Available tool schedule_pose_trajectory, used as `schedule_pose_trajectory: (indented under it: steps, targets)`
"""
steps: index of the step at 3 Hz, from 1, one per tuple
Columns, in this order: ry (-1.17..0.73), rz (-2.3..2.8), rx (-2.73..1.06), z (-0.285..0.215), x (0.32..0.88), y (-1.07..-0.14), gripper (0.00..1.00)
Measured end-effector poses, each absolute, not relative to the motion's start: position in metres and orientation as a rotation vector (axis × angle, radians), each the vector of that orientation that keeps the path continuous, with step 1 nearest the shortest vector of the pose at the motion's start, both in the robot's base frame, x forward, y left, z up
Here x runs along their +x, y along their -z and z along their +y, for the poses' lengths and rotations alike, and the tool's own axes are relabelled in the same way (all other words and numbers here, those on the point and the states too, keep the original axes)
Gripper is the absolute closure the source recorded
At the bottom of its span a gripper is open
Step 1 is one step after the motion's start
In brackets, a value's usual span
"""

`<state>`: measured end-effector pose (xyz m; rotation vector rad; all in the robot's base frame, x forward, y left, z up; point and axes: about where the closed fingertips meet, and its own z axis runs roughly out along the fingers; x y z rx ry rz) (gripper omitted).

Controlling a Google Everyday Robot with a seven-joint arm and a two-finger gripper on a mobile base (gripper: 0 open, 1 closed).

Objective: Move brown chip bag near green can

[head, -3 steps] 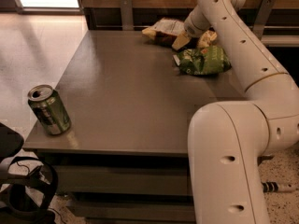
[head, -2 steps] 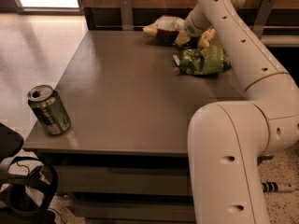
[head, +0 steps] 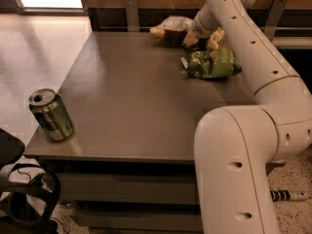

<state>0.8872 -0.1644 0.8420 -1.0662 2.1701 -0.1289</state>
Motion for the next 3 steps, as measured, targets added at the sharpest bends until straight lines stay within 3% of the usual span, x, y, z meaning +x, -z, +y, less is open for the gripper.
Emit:
schedule_pose_trajectory:
  steps: [3]
  targets:
    - [0.249, 2.084, -1.079, -0.182, 0.880, -0.910, 1.00]
